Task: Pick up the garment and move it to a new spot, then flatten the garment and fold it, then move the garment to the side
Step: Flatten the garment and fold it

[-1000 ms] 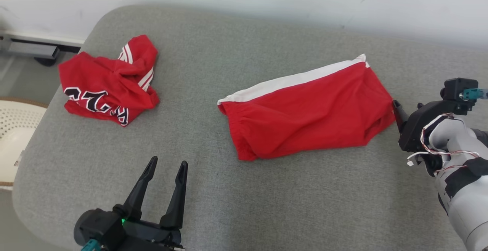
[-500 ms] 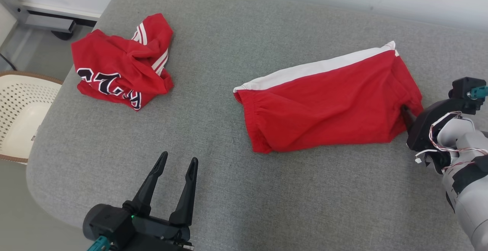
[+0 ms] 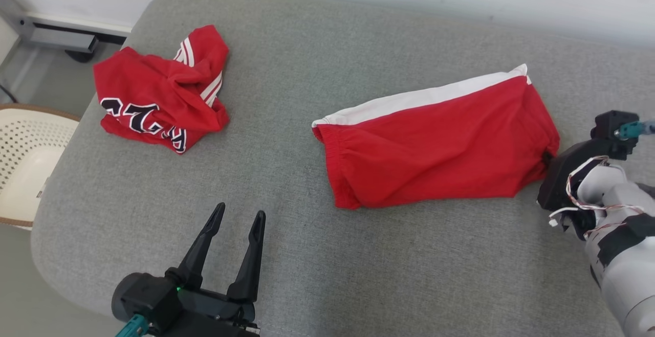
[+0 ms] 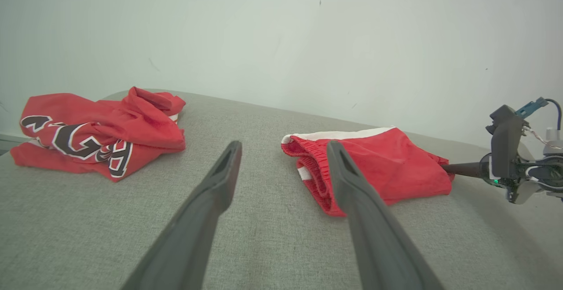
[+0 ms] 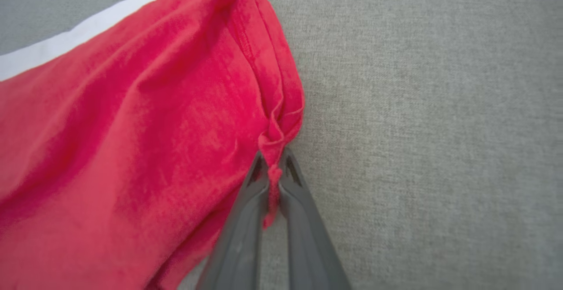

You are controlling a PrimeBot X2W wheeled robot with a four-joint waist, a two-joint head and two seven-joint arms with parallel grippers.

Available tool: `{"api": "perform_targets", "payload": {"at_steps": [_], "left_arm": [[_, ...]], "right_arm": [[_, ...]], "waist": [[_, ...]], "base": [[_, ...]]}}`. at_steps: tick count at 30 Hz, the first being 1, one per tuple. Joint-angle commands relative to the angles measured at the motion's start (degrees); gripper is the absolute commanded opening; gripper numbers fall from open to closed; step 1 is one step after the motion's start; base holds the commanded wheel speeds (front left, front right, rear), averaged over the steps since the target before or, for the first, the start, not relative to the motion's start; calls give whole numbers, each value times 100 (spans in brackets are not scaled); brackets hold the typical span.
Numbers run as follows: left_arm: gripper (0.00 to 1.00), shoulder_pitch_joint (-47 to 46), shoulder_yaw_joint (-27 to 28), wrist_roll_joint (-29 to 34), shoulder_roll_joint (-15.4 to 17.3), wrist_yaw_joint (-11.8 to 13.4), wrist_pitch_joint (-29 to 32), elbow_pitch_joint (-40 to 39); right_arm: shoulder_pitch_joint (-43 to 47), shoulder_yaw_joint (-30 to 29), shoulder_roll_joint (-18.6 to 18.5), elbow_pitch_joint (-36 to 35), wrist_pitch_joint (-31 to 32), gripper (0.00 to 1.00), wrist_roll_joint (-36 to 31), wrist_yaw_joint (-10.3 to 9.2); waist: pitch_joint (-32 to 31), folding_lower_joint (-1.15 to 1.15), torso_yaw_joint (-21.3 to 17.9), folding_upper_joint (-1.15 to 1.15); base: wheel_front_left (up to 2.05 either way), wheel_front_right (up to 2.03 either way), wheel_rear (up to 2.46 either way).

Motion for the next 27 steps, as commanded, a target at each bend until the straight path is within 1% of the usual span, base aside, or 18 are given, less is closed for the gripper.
{"api": "perform_targets", "payload": {"at_steps": [1, 7, 16, 22, 27], "left_arm": [[100, -19, 31, -20, 18, 7, -30, 12], [100, 74, 80, -34, 17, 6, -30, 47], [100, 172, 238, 4, 51, 6, -30, 67], [100, 233, 252, 7, 52, 6, -30, 77], [100, 253, 243, 5, 52, 5, -30, 86]], "right_arm": [[102, -15, 12, 27, -44, 0, -50, -6], [301, -145, 130, 21, -394, 0, -50, -6], [648, -220, 452, -17, -734, 0, -38, -6], [930, -136, 647, -219, -793, 0, 31, -6], [1174, -87, 668, -437, -854, 0, -125, -6]], "waist": [[-62, 0, -54, 0], [-237, 0, -236, 0], [-452, 0, -575, 0], [-555, 0, -714, 0], [-589, 0, -782, 0]], "base": [[0, 0, 0], [0, 0, 0], [0, 0, 0], [0, 0, 0], [0, 0, 0]]}}
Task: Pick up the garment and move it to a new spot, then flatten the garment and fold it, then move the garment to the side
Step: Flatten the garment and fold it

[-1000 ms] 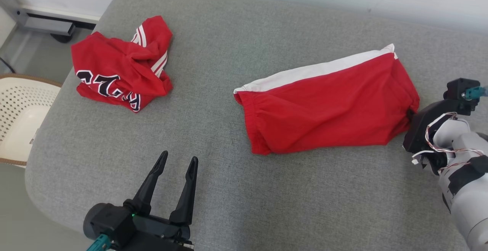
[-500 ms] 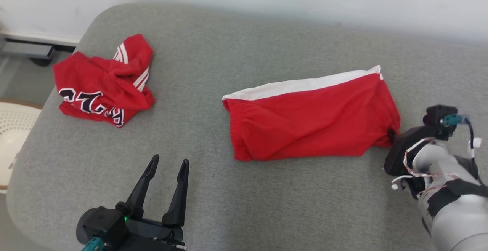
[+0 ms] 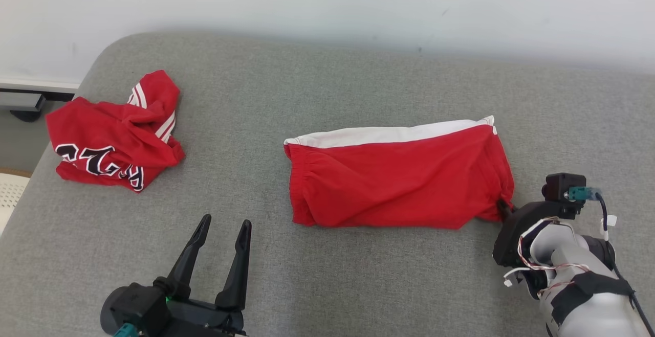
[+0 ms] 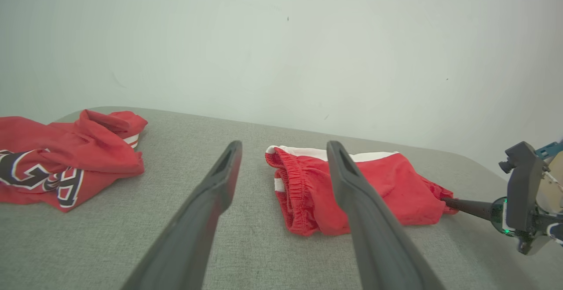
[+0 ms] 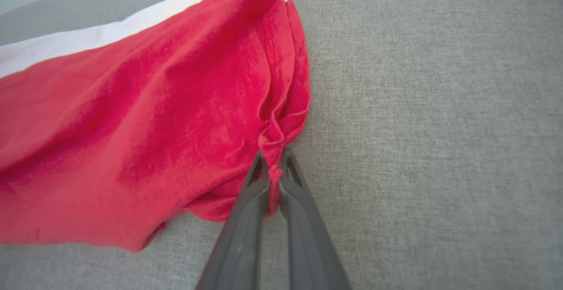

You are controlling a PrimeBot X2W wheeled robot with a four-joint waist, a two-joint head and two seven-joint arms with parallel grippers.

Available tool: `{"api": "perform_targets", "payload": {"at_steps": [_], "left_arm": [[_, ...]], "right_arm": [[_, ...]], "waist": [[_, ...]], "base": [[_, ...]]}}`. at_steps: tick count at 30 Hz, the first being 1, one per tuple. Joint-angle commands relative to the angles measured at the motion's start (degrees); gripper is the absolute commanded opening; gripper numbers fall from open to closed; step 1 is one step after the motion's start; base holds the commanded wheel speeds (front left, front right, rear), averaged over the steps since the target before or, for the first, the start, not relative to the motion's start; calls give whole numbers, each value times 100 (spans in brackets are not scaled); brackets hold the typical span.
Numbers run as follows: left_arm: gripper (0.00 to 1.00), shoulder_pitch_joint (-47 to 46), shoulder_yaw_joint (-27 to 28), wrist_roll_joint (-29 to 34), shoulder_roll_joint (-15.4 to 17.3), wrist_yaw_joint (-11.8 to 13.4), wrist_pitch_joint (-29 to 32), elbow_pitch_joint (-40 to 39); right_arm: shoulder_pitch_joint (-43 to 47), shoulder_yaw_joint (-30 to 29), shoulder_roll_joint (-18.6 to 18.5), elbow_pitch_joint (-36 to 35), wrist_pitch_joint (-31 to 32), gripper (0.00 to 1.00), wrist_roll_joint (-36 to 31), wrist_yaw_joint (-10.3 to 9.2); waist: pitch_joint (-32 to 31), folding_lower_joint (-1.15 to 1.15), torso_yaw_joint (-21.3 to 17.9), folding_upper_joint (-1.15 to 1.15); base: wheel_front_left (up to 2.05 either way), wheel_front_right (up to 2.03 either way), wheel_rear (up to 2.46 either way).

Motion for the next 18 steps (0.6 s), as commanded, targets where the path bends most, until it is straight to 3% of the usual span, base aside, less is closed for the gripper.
{"api": "perform_targets", "payload": {"at_steps": [1, 16, 18], "left_arm": [[100, 58, -1, 9, 31, 7, -30, 11], [100, 102, 25, -5, 50, 6, -30, 69], [100, 112, 21, -3, 57, 6, -30, 83]], "right_arm": [[105, -10, -9, -52, -1, 0, -64, -6], [994, -252, 112, -1110, 480, 0, -392, -6], [1150, -310, 126, -1385, 597, 100, -421, -6]], "waist": [[-14, 0, -24, 0], [-117, 0, -65, 0], [-150, 0, -76, 0]], "base": [[0, 0, 0], [0, 0, 0], [0, 0, 0]]}}
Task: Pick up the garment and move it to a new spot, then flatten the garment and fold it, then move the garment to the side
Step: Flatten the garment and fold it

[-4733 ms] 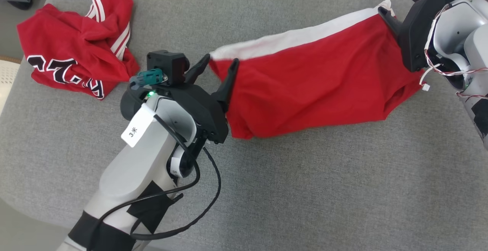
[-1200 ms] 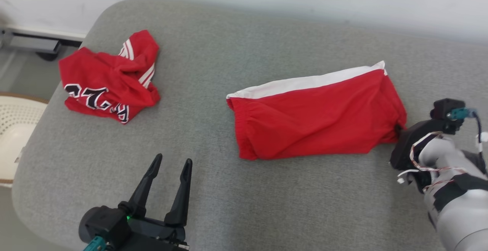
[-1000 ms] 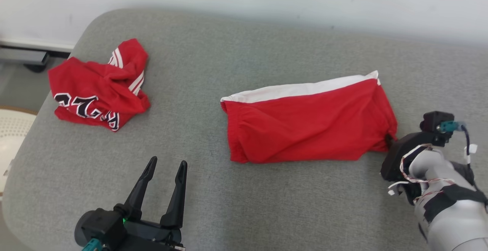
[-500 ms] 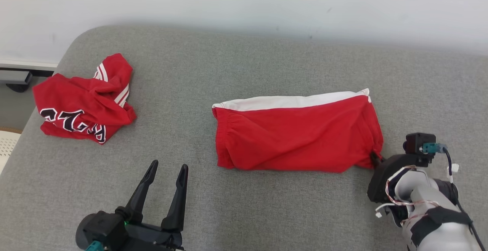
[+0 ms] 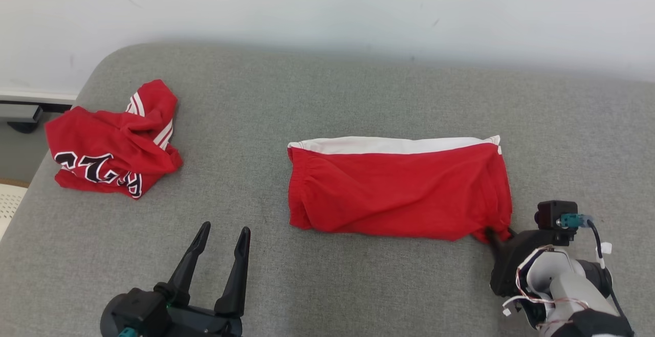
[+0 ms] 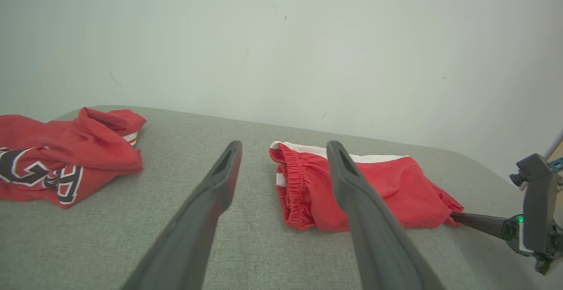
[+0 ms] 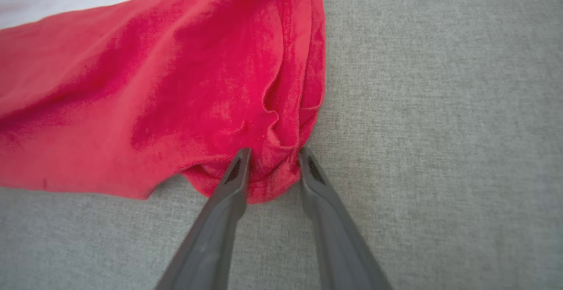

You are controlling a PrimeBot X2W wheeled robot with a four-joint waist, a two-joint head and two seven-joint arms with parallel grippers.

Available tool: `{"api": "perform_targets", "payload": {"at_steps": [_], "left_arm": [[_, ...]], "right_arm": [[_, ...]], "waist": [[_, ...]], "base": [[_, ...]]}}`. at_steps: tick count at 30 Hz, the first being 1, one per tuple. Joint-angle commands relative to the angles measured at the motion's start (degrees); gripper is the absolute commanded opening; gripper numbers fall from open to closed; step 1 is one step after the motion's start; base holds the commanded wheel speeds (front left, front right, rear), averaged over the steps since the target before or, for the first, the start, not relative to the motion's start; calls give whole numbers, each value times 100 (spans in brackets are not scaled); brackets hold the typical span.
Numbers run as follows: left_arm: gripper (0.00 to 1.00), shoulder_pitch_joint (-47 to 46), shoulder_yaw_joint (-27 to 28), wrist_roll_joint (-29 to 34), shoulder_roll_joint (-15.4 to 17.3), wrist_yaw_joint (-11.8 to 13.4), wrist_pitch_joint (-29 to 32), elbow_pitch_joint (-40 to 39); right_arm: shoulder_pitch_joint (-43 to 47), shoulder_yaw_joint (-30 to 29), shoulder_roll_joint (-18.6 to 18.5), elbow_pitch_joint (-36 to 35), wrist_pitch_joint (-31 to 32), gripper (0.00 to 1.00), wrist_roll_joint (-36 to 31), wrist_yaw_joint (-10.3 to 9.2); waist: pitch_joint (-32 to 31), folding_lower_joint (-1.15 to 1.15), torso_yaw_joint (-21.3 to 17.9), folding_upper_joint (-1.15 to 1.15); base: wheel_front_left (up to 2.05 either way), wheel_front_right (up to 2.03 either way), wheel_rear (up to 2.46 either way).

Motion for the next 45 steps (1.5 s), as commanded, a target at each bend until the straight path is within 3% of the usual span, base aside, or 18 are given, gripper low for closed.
{"api": "perform_targets", "payload": {"at_steps": [1, 13, 22, 31, 45], "left_arm": [[100, 62, 13, 2, 44, 6, -30, 20], [100, 230, 68, 42, 68, 6, -30, 122], [100, 398, 255, 46, 53, 38, -30, 383], [100, 218, 345, -20, 83, 193, 92, 904], [100, 127, 454, -156, 130, 383, 194, 1289]], "right_arm": [[181, -15, 15, -159, 97, 100, -42, -6], [1488, -378, 47, -2332, 585, 100, -378, -6], [2381, -337, 47, -3637, -63, 100, -249, -5], [2923, -33, 47, -4196, -861, 100, -113, -5], [3161, 97, 48, -4199, -1584, 100, -24, -5]], "waist": [[-37, 1, -15, 0], [-366, 1, -98, 0], [-642, 1, -238, 0], [-797, 1, -412, 0], [-990, 1, -589, 0]], "base": [[0, 0, 0], [0, 0, 0], [0, 0, 0], [0, 0, 0], [0, 0, 0]]}}
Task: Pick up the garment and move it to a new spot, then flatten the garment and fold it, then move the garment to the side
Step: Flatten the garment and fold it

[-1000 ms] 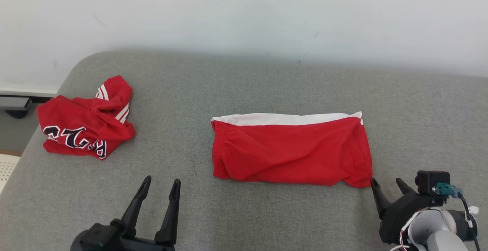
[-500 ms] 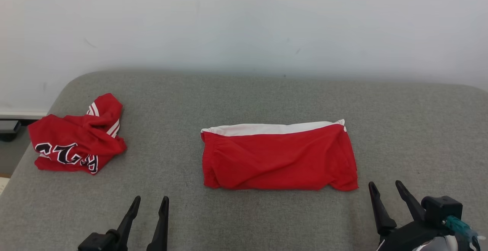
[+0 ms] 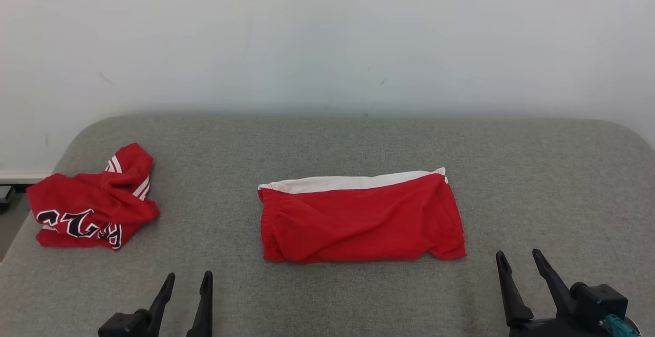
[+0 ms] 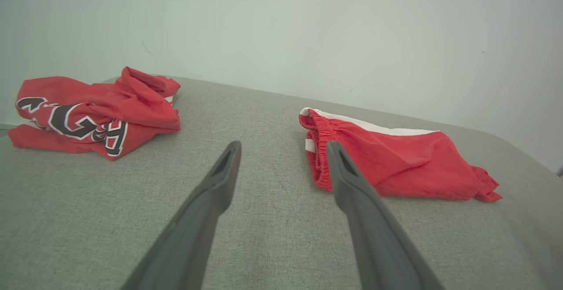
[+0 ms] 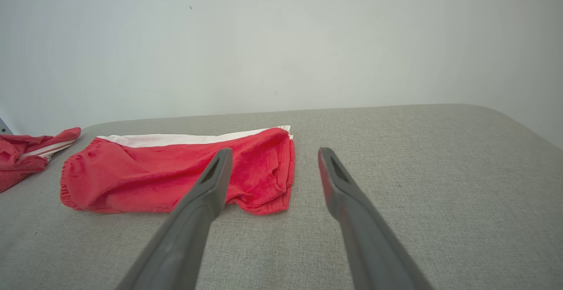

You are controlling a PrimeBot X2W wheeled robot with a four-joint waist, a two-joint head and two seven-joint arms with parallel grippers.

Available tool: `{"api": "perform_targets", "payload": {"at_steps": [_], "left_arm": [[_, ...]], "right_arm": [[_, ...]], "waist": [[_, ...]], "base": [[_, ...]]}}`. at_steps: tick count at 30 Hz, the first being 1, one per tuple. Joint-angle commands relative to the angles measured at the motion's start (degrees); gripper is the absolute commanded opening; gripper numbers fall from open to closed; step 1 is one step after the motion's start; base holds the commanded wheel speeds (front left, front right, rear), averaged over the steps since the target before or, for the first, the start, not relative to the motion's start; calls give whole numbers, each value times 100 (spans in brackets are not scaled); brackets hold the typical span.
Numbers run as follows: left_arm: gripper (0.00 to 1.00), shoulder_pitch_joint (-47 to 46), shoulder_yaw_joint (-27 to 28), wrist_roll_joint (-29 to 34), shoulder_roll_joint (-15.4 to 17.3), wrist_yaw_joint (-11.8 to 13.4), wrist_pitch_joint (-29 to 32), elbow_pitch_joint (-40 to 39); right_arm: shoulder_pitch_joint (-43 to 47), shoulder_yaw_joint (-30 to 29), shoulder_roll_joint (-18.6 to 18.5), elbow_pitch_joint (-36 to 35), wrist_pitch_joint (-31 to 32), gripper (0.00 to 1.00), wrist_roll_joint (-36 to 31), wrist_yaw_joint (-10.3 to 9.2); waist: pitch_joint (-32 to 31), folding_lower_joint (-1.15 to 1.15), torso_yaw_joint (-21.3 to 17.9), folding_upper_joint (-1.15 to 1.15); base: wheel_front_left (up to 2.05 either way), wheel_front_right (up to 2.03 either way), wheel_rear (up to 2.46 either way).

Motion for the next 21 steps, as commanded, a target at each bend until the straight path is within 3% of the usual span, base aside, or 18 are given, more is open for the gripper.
{"api": "perform_targets", "payload": {"at_steps": [1, 21], "left_arm": [[100, -52, 35, -78, 45, 42, -22, 20], [100, -172, 86, -117, 153, 111, -171, 194]], "right_arm": [[48, -14, -14, 22, -48, 100, 32, -4], [-55, -271, -15, 270, -318, 100, 50, -4]], "waist": [[-20, 0, -8, 0], [-31, 0, 35, 0]], "base": [[0, 0, 0], [0, 0, 0]]}}
